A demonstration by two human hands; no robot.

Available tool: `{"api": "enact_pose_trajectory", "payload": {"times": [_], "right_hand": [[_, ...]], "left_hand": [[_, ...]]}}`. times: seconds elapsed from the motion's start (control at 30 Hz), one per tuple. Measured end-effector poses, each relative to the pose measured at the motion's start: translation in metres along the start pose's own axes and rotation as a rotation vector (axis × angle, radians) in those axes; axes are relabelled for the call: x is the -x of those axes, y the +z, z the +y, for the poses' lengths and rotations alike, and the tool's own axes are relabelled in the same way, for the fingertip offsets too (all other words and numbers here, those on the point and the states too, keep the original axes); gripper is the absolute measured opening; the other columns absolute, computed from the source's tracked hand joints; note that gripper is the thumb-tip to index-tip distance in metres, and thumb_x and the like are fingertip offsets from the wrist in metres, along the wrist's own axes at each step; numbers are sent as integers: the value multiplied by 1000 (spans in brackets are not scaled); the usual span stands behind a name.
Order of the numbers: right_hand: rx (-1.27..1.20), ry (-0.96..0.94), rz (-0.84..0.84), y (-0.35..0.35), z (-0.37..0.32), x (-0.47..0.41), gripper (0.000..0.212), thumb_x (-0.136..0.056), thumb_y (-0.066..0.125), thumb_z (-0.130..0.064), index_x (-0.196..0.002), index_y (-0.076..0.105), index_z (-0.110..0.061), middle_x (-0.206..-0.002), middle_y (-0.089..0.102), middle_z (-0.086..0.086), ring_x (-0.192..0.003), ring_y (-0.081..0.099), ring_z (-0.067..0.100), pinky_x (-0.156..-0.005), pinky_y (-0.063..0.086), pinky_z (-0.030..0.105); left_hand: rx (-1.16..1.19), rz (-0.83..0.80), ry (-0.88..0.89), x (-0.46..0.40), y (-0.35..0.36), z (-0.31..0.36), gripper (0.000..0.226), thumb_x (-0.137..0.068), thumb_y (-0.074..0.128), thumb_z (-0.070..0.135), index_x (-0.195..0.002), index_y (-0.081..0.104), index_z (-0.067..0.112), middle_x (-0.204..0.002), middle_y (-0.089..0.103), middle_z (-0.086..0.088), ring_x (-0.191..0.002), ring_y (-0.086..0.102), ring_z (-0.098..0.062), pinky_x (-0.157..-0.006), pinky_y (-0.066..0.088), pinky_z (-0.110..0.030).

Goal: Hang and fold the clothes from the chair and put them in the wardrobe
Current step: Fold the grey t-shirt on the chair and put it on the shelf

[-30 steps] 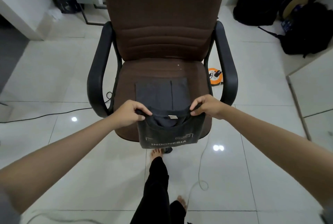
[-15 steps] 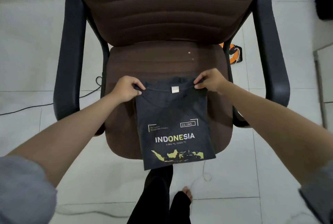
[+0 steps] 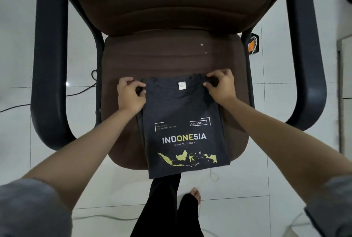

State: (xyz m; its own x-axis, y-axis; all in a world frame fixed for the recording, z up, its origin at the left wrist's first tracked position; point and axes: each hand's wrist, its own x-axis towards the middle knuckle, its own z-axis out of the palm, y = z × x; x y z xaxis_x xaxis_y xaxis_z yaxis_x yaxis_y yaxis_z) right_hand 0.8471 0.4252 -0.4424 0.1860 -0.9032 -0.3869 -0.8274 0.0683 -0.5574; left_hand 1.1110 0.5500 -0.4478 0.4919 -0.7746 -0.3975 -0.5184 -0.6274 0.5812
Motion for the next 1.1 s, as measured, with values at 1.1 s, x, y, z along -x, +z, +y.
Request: {"api": "enact_pose_trajectory", "payload": {"times": [1.1], "right_hand": [[-549, -26, -34, -132, -16, 138, 59, -74, 63, 11, -126, 56, -16, -121, 59, 6, -108, 61, 20, -89, 54, 34]], "left_hand": [[581, -350, -97, 106, -46, 144, 55, -74, 59, -15, -98, 68, 34, -121, 60, -9, -103, 62, -25, -88, 53, -39]]}}
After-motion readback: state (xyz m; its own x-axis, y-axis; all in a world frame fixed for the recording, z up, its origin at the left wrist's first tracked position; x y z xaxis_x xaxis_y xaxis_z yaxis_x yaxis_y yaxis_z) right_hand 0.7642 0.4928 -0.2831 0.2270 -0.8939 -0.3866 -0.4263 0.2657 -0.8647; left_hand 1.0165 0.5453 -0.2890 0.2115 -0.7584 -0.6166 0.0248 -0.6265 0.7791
